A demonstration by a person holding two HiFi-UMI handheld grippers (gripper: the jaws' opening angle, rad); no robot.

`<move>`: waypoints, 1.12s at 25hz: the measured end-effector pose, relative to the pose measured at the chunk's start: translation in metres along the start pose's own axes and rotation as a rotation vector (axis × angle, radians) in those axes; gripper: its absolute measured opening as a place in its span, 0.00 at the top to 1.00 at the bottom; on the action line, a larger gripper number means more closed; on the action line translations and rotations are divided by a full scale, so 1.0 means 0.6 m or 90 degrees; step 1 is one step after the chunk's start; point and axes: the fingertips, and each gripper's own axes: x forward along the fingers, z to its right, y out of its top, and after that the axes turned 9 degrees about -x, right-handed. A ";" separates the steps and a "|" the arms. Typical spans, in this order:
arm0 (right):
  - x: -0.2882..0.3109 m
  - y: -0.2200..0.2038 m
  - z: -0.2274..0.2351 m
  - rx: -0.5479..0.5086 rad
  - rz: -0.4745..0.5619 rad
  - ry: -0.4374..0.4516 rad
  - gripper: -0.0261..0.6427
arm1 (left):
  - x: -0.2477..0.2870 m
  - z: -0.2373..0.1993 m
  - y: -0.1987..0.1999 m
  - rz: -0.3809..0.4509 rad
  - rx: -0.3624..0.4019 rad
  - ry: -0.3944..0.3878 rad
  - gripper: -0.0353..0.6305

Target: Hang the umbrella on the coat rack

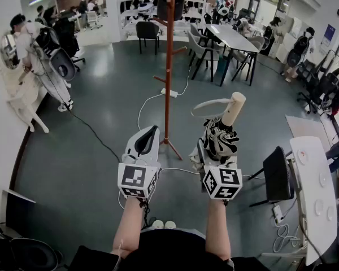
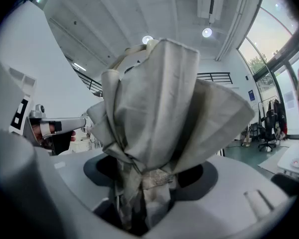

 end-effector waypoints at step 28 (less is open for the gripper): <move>0.003 -0.009 -0.030 0.034 0.000 0.014 0.48 | -0.013 -0.027 -0.008 -0.011 -0.013 -0.003 0.94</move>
